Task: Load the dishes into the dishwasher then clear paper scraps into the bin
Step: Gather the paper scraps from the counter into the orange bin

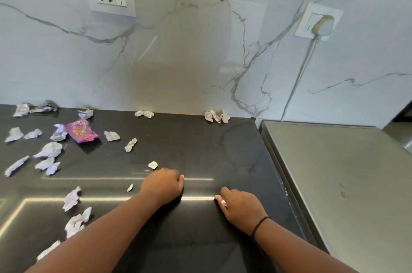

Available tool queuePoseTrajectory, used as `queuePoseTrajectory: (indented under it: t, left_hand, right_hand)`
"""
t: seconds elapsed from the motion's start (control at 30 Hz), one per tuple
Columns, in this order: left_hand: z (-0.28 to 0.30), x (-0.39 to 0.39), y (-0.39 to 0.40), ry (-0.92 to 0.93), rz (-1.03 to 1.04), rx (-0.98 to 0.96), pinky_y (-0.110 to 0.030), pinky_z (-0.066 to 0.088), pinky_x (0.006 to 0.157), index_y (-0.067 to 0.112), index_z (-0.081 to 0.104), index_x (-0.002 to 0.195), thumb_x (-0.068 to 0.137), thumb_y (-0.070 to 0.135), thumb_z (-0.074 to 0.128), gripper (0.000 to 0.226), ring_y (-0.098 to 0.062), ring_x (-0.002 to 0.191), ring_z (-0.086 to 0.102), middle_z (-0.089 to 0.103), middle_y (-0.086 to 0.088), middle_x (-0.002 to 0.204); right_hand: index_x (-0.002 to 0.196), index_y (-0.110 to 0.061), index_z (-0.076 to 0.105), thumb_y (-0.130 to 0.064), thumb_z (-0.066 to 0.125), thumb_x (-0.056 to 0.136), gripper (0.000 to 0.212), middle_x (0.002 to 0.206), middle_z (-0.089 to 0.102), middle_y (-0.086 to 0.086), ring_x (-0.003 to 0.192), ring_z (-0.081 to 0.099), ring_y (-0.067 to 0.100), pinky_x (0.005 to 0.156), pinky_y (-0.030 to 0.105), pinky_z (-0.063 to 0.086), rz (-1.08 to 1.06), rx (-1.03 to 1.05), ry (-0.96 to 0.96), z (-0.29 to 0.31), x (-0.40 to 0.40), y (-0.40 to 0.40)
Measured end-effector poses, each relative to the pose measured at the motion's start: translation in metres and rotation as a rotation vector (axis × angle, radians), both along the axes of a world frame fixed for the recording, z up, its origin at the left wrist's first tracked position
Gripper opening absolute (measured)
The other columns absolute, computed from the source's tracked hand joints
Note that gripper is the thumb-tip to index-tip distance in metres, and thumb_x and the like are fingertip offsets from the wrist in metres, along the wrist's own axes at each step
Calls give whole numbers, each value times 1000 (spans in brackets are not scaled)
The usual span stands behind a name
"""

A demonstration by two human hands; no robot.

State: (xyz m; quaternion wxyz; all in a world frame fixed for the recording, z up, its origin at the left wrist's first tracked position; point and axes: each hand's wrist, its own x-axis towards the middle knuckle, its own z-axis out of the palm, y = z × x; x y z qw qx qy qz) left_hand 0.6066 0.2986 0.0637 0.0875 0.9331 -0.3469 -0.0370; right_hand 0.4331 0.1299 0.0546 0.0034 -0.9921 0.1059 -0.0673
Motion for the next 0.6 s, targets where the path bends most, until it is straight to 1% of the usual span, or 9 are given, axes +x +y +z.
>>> queuePoseTrajectory:
  t: [0.07,0.1,0.17,0.2,0.3,0.37,0.47,0.53,0.6]
  left_hand:
    - [1,-26,22,29,7,-7,-33,47,75,15,63,86,93,43,37,39,-30,95,62,68,-9,100]
    - [2,-38,32,47,11,-7,-32,46,73,16,62,84,92,44,38,38,-30,94,62,68,-8,98]
    - [3,-61,50,78,25,4,-31,43,71,17,59,79,92,45,39,37,-29,92,61,67,-8,97]
    - [5,-74,58,81,39,5,-30,42,69,16,60,80,91,46,39,38,-29,92,61,68,-7,96]
    - [3,-120,83,59,102,-13,-31,43,72,15,63,85,92,45,40,39,-28,94,61,68,-7,98]
    - [4,-154,95,25,165,-24,-32,44,75,15,64,89,94,45,39,39,-28,95,61,68,-7,100]
    - [4,-194,109,-39,256,-59,-32,45,75,14,63,89,94,46,40,40,-30,94,62,68,-8,100]
    - [4,-220,121,-5,309,-113,-32,44,72,14,62,83,92,46,43,38,-30,92,62,68,-8,95]
    - [-1,-246,137,59,347,-163,-30,40,67,13,61,77,90,43,46,36,-29,86,61,67,-8,88]
  right_hand:
    - [75,-22,48,-44,39,90,28,53,55,-1,40,53,21,37,28,27,17,-4,-3,2,-18,14]
    - [78,-21,50,-44,38,91,29,57,58,0,46,57,24,39,30,30,42,18,-13,2,-25,20]
    - [91,-16,52,-44,31,96,35,76,64,6,66,62,32,51,35,37,94,64,-15,4,-34,32]
    - [97,-16,51,-44,29,98,36,84,65,7,74,63,33,56,36,37,114,83,3,4,-37,37]
    - [103,-17,51,-45,24,98,39,94,67,6,85,63,32,61,34,35,185,122,-9,2,-53,64]
    - [106,-17,53,-42,29,100,35,101,67,6,92,63,31,65,34,37,206,150,0,4,-64,79]
    - [105,-17,54,-38,35,100,28,105,68,8,96,62,32,68,35,39,200,142,-28,8,-75,89]
    - [107,-17,53,-37,36,100,27,105,68,9,96,62,33,68,36,40,189,119,-45,11,-86,98]
    - [108,-16,51,-36,35,100,27,102,67,8,95,62,33,65,35,38,177,131,-5,9,-101,112]
